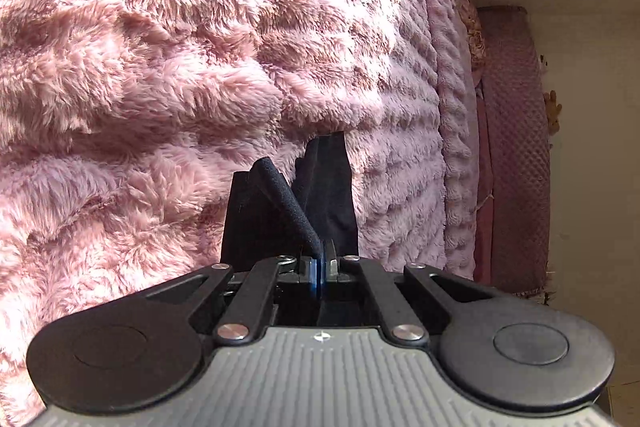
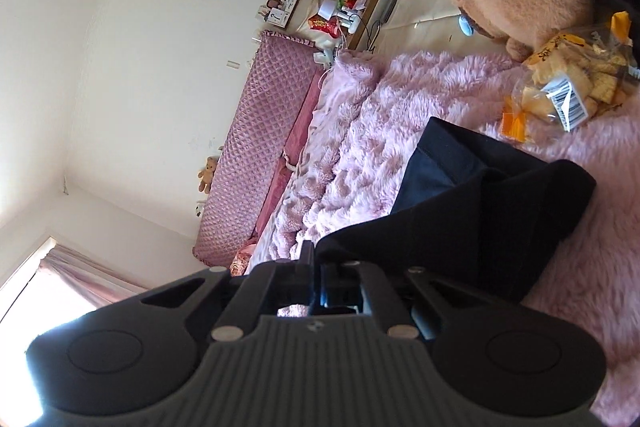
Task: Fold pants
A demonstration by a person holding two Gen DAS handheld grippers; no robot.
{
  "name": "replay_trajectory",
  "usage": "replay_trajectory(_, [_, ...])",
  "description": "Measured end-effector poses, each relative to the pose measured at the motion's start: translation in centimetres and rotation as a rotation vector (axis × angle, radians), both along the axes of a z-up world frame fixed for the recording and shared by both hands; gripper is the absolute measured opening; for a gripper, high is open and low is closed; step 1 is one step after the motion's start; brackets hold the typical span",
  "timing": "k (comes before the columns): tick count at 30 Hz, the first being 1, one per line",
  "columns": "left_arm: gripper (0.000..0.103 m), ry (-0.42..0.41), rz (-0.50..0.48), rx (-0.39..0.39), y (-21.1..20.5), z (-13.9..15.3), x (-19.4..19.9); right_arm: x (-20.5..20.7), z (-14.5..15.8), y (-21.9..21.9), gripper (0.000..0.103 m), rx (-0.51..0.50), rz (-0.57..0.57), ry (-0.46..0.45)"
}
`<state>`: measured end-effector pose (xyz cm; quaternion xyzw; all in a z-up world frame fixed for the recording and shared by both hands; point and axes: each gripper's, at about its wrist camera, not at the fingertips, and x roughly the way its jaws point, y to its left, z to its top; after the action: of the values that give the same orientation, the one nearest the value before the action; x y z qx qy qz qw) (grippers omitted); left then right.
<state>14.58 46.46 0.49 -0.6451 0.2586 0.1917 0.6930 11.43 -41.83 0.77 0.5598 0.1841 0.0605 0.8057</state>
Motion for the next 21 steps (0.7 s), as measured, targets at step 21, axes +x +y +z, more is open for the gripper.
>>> replay_trajectory(21, [0.004,0.106,0.109,0.048,0.1,-5.9,18.1,21.1,-7.6,-0.4,0.001,-0.035,0.004,0.256])
